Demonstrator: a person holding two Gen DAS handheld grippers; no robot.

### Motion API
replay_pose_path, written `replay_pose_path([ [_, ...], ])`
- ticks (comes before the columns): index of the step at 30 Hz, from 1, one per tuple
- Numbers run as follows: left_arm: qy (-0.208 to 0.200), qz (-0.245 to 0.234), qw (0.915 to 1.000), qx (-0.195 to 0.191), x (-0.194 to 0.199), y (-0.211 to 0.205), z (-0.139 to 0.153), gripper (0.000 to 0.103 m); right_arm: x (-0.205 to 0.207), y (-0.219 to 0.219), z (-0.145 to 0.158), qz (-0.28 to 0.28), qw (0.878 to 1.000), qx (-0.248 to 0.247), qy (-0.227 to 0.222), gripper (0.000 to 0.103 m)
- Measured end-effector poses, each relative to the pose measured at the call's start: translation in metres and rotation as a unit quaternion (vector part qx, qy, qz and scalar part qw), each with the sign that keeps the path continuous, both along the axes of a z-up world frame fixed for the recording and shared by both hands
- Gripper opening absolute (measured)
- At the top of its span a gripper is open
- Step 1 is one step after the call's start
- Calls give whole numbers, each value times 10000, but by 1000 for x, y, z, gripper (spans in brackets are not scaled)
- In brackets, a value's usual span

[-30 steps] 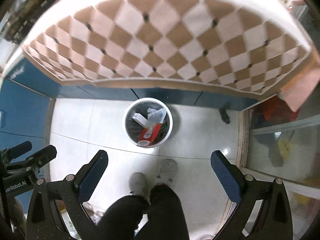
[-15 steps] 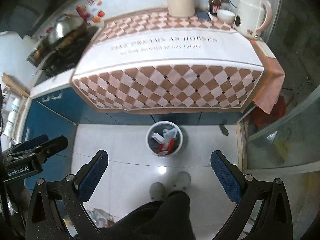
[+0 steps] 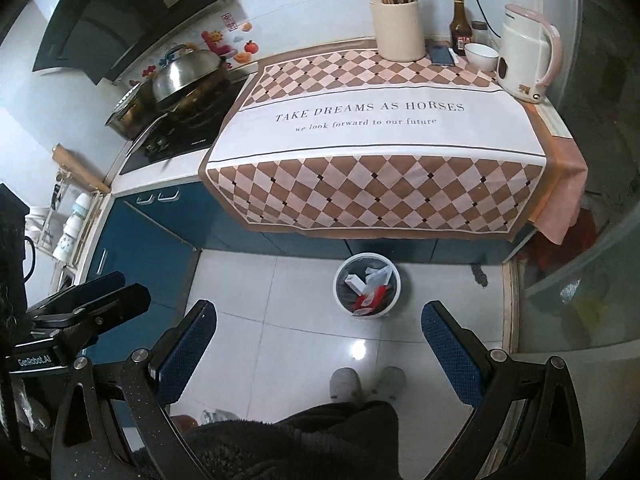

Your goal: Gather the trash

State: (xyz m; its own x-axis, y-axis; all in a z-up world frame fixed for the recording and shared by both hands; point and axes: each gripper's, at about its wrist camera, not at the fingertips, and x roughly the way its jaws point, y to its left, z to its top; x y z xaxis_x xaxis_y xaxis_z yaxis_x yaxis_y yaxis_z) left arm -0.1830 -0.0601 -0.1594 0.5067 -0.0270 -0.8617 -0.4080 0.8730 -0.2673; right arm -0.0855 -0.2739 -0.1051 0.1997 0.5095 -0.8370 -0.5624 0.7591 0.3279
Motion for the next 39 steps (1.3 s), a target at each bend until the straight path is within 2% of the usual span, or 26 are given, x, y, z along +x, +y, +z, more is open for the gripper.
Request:
replay_pose_path([
  [18,121,-178,9998,-8,-1,-17,0,103,-4,-15,-9,92,9996,59,248,103],
  [39,174,-144,9996,-147,-3,-21,-4,103,-4,-11,-16,153,9988,90,455,103],
])
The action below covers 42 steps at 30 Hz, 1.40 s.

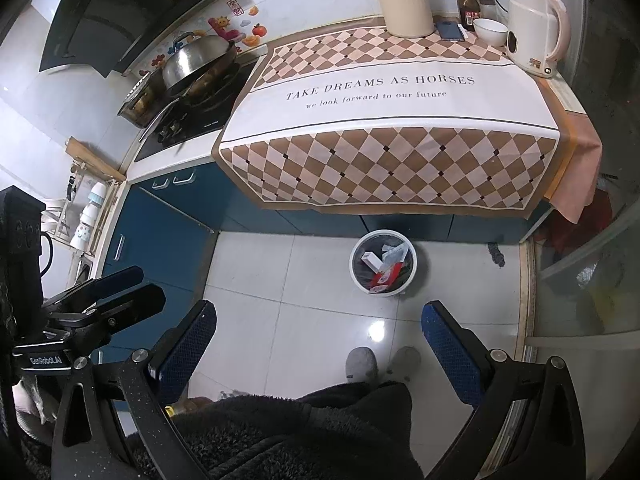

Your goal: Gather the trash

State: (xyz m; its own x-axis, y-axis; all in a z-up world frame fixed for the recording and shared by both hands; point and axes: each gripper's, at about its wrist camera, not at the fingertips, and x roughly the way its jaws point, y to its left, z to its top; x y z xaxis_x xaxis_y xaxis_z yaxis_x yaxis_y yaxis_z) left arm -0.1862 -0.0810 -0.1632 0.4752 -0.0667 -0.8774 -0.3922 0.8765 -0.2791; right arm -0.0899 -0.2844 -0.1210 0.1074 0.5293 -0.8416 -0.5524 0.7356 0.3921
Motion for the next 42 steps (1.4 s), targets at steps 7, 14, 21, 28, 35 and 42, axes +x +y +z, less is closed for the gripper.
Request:
replay_pose_path([
  [7,1,-35,10000,1,-2,2,0,103,-1,0,0,4,10000,-9,-3,103],
  [14,-6,-43,10000,-4,-3,1,0,103,-5,-2,-3,12,10000,-14,4,103],
  [21,-6,-44,10000,-4,-4,1,0,103,-5,-2,-3,14,10000,-13,2,103],
  [28,-14,-28,10000,-1,-5,-1,1,103,-9,-3,-4,21,10000,9,-1,103],
  [35,-17,-35,10000,1,-6,-1,1,103,-12,-4,-5,15,10000,23,4,103],
  [42,-33,-17,10000,-1,-7,-1,1,103,-14,-4,-4,12,10000,41,22,103],
])
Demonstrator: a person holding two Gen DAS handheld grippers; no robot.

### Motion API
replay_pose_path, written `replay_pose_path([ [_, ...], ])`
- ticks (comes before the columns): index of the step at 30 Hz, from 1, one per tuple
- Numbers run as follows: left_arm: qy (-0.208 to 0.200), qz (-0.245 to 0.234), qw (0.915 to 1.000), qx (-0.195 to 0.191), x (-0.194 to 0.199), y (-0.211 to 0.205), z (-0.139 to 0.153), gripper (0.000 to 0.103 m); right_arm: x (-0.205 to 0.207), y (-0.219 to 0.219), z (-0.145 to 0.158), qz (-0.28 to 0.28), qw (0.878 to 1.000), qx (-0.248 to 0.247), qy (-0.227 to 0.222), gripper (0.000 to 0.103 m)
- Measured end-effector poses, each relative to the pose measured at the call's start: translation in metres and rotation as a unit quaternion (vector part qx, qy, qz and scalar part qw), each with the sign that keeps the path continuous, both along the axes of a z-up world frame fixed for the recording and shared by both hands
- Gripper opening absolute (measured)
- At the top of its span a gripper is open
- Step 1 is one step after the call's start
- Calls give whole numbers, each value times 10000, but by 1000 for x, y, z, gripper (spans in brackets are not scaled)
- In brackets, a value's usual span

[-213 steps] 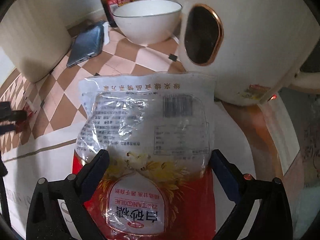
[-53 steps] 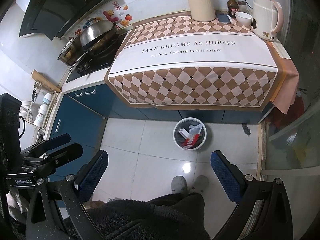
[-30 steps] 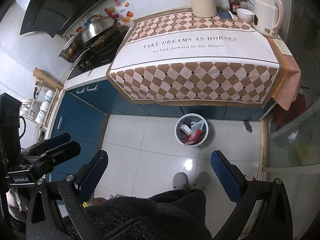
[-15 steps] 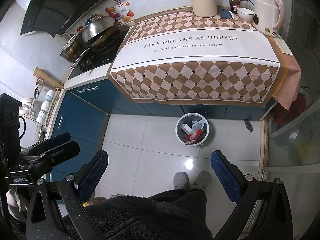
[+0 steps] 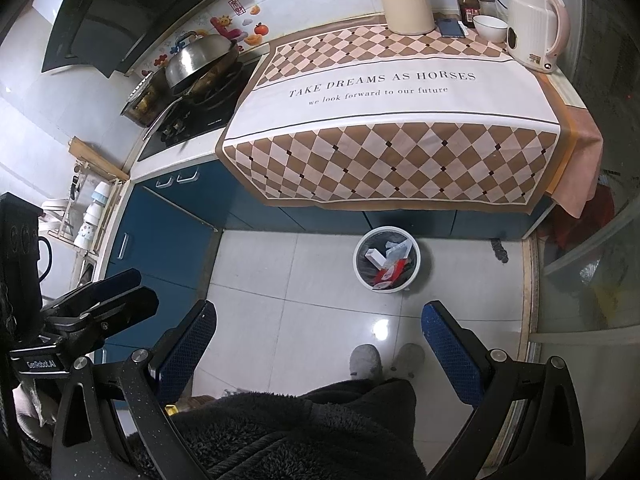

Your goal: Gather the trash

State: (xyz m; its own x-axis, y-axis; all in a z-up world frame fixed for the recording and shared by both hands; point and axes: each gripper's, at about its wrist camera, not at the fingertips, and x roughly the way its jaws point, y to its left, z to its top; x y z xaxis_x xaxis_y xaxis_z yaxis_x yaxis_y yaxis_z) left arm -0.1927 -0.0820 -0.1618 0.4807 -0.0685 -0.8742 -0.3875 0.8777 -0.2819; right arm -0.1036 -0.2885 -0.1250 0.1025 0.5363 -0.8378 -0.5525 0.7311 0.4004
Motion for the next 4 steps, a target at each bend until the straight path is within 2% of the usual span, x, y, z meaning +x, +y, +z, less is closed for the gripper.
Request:
replay_pose_path([
  [4,-26,22,10000,35,0,-2,4,103,0,0,0,-8,10000,-2,-2,103],
])
